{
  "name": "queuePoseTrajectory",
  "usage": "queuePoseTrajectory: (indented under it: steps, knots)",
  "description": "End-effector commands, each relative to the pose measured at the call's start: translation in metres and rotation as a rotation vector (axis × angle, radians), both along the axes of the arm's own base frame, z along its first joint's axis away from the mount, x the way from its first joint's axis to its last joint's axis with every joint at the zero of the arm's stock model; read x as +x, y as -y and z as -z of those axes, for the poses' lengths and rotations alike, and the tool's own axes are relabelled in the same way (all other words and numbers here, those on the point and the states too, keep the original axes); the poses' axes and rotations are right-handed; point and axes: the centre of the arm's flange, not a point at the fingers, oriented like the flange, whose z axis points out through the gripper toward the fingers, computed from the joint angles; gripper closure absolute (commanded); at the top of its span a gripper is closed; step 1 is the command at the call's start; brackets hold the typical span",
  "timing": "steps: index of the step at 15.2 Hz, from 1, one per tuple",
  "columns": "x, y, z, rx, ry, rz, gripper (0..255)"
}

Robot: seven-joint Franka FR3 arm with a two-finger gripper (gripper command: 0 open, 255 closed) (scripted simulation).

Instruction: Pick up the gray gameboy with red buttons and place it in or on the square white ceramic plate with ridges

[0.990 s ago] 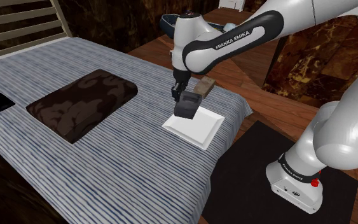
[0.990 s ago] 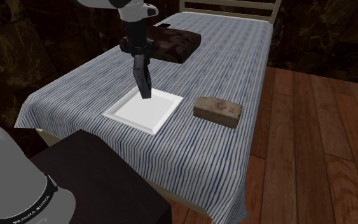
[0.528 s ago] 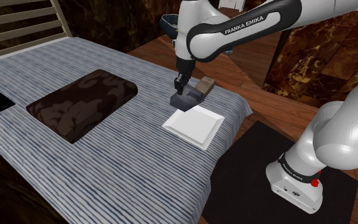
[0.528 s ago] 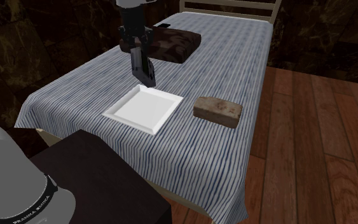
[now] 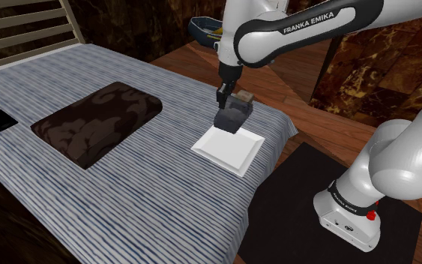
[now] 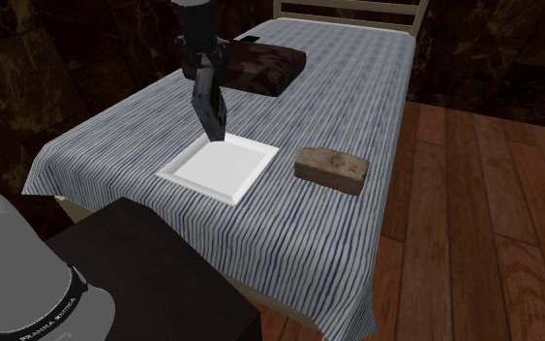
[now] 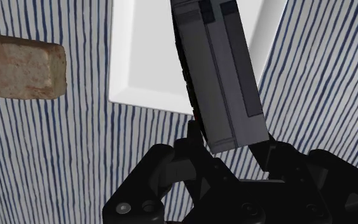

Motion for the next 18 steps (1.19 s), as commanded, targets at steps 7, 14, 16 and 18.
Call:
queuePoseTrajectory:
  steps: [7, 14, 16, 18]
  knots:
    - [0.000, 0.000, 0.041, 0.000, 0.001, 0.000, 255]
    - [0.000, 0.000, 0.078, 0.000, 0.001, 0.000, 255]
    - [0.000, 0.000, 0.088, 0.000, 0.001, 0.000, 255]
    - [0.000, 0.000, 0.099, 0.000, 0.001, 0.000, 255]
